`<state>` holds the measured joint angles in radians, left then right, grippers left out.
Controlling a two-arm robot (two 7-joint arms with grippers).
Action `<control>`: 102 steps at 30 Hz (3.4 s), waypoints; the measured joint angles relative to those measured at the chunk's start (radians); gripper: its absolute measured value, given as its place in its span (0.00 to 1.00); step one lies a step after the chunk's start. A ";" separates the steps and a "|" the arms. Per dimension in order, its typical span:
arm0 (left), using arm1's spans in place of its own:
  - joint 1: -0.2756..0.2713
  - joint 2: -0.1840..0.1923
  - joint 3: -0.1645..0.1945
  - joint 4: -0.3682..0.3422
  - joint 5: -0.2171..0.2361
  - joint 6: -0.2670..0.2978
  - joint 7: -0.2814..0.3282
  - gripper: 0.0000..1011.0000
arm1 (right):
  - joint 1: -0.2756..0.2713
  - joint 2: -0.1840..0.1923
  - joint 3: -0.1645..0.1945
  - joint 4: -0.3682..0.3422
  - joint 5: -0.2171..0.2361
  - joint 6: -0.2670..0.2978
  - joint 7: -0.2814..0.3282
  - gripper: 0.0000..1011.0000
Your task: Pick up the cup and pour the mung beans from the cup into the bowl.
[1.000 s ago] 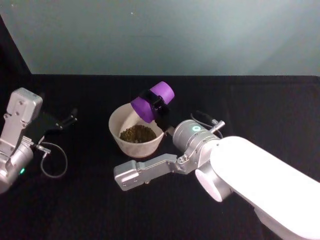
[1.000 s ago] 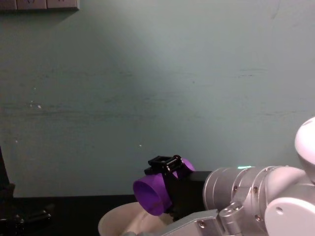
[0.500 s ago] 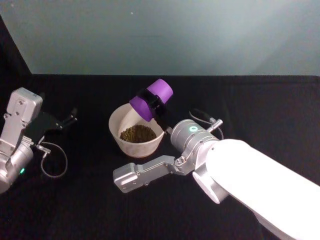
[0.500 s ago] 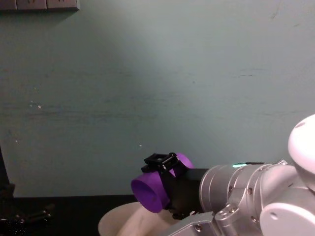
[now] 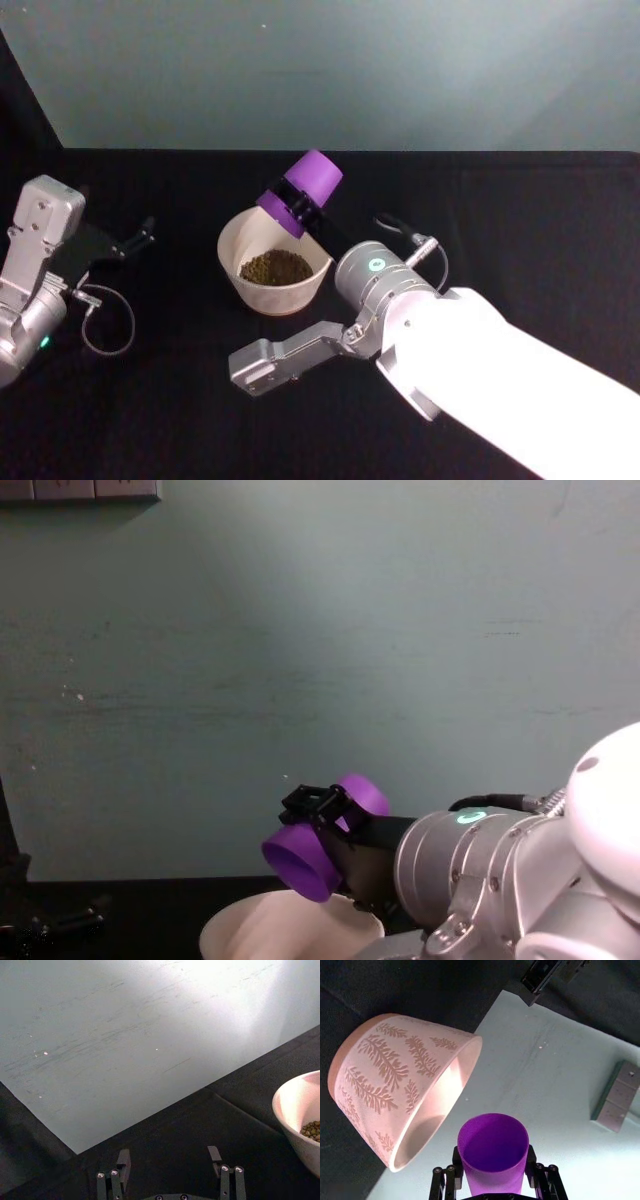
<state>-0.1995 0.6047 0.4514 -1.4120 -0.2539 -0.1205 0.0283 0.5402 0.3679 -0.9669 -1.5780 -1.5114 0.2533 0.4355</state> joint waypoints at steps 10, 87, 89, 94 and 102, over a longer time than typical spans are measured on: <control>0.000 0.000 0.000 0.000 0.000 0.000 0.000 0.99 | 0.012 0.009 -0.043 -0.014 -0.118 0.016 0.023 0.71; 0.000 0.000 0.000 0.000 0.000 0.000 0.000 0.99 | -0.259 -0.128 0.693 0.083 1.287 -0.237 -0.081 0.71; 0.000 0.000 0.000 0.000 0.000 0.000 0.000 0.99 | -0.264 -0.140 0.717 0.118 1.346 -0.260 -0.073 0.72; 0.000 0.000 0.000 0.000 0.000 0.000 0.000 0.99 | -0.267 -0.156 0.744 0.181 1.430 -0.295 -0.058 0.72; 0.000 0.000 0.000 0.000 0.000 0.000 0.000 0.99 | -0.241 -0.186 0.749 0.327 1.517 -0.354 -0.046 0.71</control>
<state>-0.1995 0.6047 0.4513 -1.4120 -0.2539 -0.1205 0.0283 0.2991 0.1823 -0.2181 -1.2515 0.0060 -0.1012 0.3892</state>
